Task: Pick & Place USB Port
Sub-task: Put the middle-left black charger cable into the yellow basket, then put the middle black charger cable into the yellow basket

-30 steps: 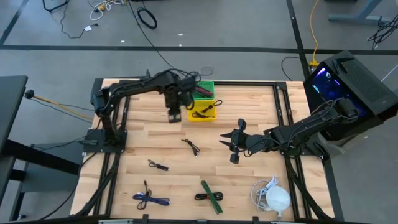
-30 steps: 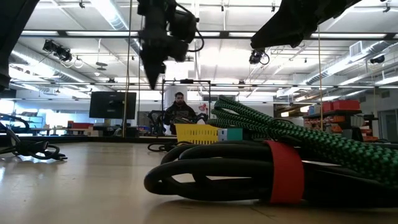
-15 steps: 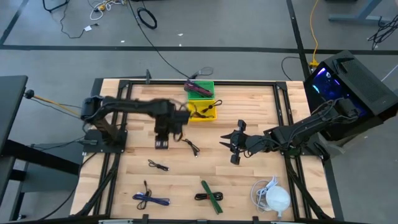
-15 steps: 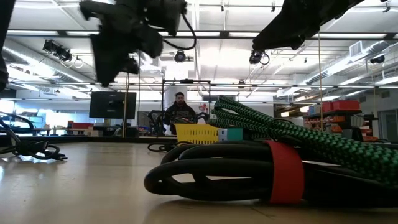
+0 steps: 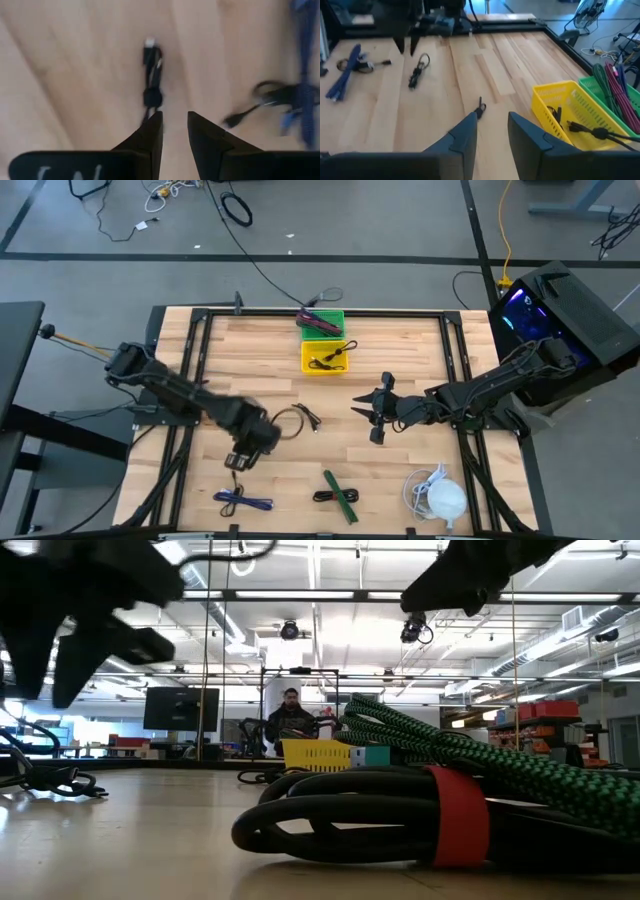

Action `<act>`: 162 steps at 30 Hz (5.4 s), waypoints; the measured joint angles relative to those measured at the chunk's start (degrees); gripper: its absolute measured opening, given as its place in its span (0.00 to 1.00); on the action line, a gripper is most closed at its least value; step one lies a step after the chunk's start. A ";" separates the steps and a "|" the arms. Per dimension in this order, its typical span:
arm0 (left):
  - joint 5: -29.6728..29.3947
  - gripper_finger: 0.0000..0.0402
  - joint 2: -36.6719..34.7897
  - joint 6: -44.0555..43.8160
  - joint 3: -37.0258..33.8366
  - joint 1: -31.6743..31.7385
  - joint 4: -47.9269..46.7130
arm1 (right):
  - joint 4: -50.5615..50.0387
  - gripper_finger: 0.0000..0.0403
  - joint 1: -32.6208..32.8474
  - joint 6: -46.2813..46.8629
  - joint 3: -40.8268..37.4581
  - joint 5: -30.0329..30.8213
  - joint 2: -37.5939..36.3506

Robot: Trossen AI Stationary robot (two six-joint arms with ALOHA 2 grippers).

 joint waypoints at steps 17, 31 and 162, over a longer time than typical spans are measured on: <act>-14.37 0.23 0.11 -2.32 -7.85 -7.52 10.09 | 3.45 0.28 -0.92 -0.55 0.00 0.00 -0.02; -12.36 0.23 0.13 -2.35 -10.58 -7.48 16.31 | 3.13 0.28 -0.90 -0.66 0.00 -0.02 -0.02; -5.31 0.35 9.90 34.48 5.44 21.54 23.15 | 2.03 0.28 -1.07 -2.97 -0.02 -0.81 -0.01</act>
